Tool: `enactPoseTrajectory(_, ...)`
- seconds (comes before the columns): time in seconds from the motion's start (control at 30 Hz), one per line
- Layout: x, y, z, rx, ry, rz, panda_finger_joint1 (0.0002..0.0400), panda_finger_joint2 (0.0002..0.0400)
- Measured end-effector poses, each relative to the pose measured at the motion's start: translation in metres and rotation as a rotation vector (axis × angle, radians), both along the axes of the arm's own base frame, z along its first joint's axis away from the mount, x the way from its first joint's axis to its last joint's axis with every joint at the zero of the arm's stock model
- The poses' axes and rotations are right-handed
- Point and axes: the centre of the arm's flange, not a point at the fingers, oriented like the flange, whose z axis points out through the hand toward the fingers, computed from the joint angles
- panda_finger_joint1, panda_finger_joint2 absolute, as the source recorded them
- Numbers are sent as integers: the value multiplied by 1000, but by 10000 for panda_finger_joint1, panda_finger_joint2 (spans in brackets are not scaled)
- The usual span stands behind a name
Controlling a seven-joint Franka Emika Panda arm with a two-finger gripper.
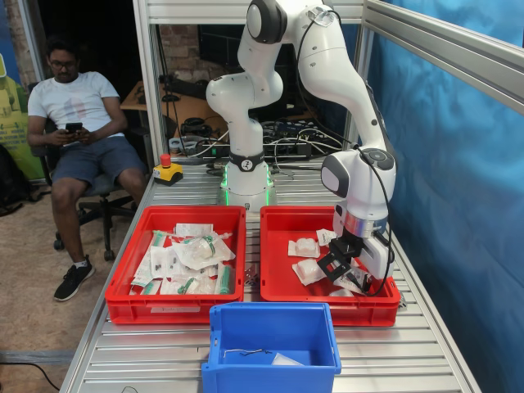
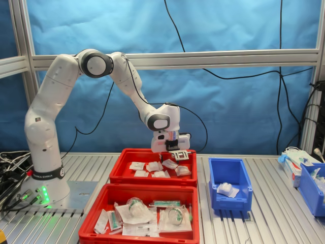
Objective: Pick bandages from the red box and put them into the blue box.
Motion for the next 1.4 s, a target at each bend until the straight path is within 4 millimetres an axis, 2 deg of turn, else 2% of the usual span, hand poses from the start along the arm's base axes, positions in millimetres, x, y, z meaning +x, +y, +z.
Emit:
enactPoseTrajectory(0.23,2,1,2,2,-6,0,400,400)
enactPoseTrajectory(0.27,2,1,2,2,-7,0,363,363)
enactPoseTrajectory(0.4,3,1,3,3,-8,0,363,363)
enactPoseTrajectory(0.43,3,1,3,3,-8,0,313,313)
enactPoseTrajectory(0.53,3,1,3,3,-9,0,313,313)
enactPoseTrajectory(0.57,3,1,3,4,-9,0,263,263)
enactPoseTrajectory(0.73,4,2,4,5,-12,0,263,263)
enactPoseTrajectory(0.77,4,2,4,5,-12,0,213,213)
enactPoseTrajectory(0.93,6,3,6,7,-16,0,213,213)
enactPoseTrajectory(0.97,7,3,7,8,-18,0,163,163)
enactPoseTrajectory(1.07,8,4,8,10,-23,0,163,163)
enactPoseTrajectory(1.1,8,4,8,11,-24,0,113,113)
enactPoseTrajectory(1.2,10,5,10,13,-29,0,113,113)
enactPoseTrajectory(1.23,10,5,10,14,-30,0,63,63)
enactPoseTrajectory(1.37,10,5,10,14,-30,0,63,63)
enactPoseTrajectory(1.4,10,5,10,14,-30,0,41,41)
